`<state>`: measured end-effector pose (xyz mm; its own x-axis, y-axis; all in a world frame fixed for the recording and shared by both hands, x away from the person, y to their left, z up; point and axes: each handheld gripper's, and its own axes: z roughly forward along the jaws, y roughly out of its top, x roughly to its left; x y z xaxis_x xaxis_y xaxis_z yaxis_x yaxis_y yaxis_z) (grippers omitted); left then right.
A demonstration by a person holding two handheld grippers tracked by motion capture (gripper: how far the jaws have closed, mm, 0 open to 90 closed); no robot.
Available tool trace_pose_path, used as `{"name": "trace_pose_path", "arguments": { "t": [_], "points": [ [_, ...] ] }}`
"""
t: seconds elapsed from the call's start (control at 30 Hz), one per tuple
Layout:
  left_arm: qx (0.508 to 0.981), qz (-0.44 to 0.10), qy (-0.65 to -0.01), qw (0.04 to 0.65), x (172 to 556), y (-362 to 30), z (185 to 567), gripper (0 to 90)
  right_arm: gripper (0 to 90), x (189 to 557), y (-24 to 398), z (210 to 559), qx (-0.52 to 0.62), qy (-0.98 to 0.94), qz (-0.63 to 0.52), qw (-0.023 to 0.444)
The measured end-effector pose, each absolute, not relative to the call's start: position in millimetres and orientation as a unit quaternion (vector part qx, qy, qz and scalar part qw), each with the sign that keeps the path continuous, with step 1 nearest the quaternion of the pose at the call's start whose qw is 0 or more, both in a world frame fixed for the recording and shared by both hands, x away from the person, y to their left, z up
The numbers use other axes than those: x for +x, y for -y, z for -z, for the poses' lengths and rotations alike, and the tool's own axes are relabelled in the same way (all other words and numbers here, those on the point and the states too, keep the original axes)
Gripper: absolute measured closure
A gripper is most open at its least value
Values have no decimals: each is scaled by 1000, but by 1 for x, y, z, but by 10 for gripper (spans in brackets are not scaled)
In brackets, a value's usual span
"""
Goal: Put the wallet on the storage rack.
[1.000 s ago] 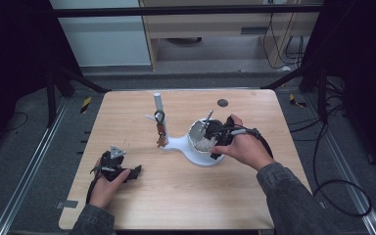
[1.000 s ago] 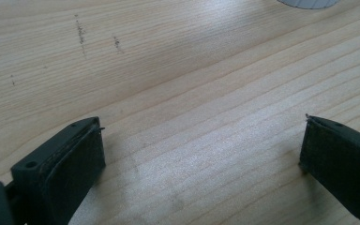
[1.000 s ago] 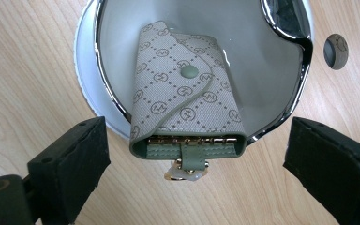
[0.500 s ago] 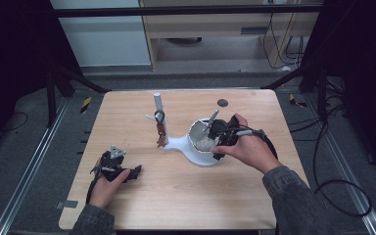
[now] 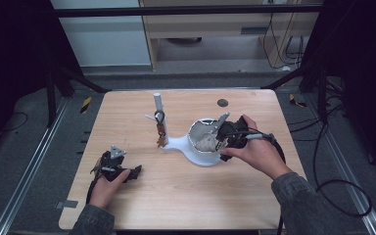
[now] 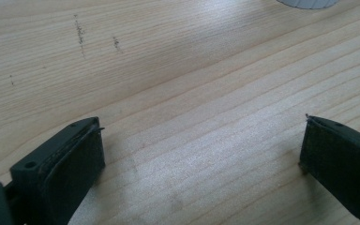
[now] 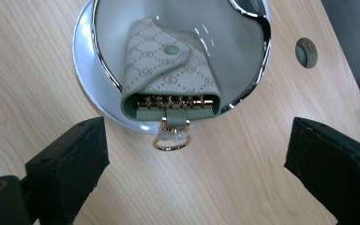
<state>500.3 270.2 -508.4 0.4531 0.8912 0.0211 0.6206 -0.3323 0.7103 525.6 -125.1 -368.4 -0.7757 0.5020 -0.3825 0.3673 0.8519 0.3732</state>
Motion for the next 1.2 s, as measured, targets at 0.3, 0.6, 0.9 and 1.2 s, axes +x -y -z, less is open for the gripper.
{"name": "trace_pose_path", "arguments": {
  "t": [0.3,0.6,0.9,1.2],
  "points": [
    [789,-210,-479,323,500,-270,508,0,67,519,136,363,229,-923,-147,270],
    [789,-210,-478,323,500,-270,508,0,66,516,157,368,254,-910,-167,283],
    [790,-210,-478,323,500,-270,508,0,64,511,176,376,279,-898,-189,284],
    [789,-208,-477,325,500,-269,509,0,60,501,192,389,300,-887,-205,285]
  ]
}}
